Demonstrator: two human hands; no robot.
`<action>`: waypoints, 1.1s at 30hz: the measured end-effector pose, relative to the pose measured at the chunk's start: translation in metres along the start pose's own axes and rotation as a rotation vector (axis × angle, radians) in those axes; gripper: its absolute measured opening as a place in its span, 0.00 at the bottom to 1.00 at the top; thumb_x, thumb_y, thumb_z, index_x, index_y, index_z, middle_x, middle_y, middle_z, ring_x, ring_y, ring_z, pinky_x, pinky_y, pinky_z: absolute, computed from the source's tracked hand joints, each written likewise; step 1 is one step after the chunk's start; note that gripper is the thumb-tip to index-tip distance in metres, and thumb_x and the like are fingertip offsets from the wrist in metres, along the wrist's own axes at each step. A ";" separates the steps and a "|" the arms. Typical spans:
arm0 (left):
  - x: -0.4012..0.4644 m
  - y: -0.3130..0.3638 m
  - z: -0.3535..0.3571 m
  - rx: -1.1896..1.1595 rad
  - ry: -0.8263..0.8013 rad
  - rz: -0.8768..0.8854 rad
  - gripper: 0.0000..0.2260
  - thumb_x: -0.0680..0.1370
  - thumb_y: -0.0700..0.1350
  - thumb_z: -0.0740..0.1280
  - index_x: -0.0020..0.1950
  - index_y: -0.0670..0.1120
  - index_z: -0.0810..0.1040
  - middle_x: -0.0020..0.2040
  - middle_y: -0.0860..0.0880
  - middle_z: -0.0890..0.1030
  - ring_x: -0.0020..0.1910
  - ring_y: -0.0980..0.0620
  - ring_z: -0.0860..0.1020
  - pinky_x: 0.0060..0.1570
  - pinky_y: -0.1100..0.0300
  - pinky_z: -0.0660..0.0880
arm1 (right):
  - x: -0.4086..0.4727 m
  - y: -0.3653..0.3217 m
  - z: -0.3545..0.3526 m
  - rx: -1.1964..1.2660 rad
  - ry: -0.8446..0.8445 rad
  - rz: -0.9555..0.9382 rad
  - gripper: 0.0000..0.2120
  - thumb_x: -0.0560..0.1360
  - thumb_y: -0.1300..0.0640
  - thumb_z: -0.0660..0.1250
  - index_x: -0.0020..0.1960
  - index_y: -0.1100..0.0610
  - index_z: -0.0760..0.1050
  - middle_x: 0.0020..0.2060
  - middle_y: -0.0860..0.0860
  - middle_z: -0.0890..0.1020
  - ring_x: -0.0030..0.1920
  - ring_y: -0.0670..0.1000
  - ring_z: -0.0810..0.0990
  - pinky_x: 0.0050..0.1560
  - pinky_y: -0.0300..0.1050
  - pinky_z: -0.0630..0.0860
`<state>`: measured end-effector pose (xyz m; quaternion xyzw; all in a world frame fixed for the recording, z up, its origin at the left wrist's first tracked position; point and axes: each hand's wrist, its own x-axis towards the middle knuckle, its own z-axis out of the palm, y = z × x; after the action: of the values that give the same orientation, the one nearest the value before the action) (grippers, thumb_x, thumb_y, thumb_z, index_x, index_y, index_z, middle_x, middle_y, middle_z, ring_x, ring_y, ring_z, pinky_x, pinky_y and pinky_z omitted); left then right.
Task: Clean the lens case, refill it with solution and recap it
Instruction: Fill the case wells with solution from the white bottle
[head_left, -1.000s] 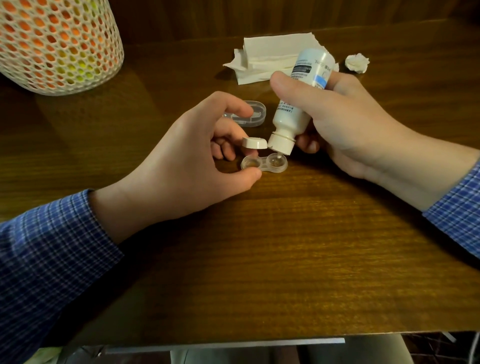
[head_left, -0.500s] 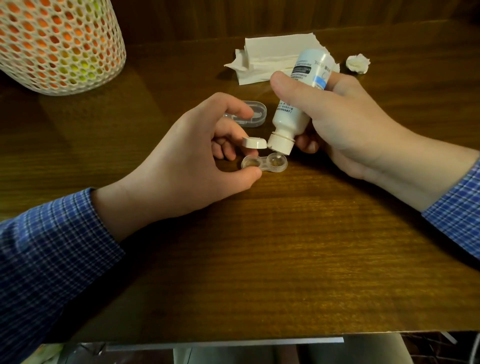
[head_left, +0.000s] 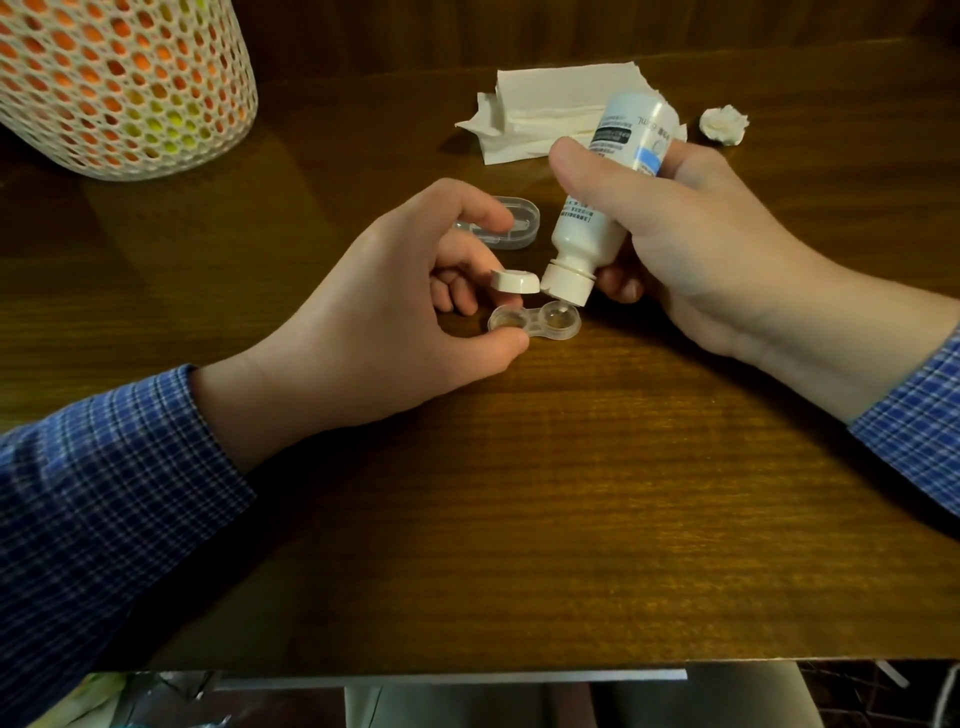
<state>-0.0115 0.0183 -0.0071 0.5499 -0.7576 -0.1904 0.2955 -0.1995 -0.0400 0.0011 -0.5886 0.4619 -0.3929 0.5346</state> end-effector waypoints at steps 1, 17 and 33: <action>0.000 0.000 0.000 0.001 0.000 0.000 0.31 0.69 0.51 0.79 0.69 0.46 0.72 0.47 0.55 0.84 0.45 0.54 0.82 0.45 0.61 0.80 | 0.000 0.000 0.000 0.000 0.001 0.003 0.14 0.76 0.40 0.71 0.56 0.47 0.77 0.30 0.41 0.83 0.27 0.41 0.77 0.24 0.34 0.71; 0.001 0.001 0.001 0.005 0.003 -0.011 0.31 0.69 0.51 0.79 0.69 0.47 0.73 0.47 0.55 0.85 0.45 0.56 0.82 0.47 0.61 0.80 | 0.002 0.001 -0.001 0.020 -0.007 0.007 0.13 0.77 0.41 0.72 0.55 0.48 0.77 0.29 0.42 0.83 0.27 0.42 0.76 0.24 0.35 0.70; 0.000 0.000 0.000 -0.013 0.007 -0.001 0.32 0.68 0.52 0.78 0.69 0.47 0.73 0.46 0.56 0.84 0.44 0.56 0.82 0.46 0.61 0.81 | 0.001 0.002 -0.003 0.018 -0.013 -0.016 0.12 0.77 0.41 0.71 0.53 0.48 0.77 0.30 0.42 0.82 0.27 0.42 0.77 0.24 0.35 0.70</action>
<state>-0.0119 0.0181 -0.0072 0.5488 -0.7551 -0.1936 0.3018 -0.2018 -0.0416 -0.0006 -0.5899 0.4500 -0.3974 0.5400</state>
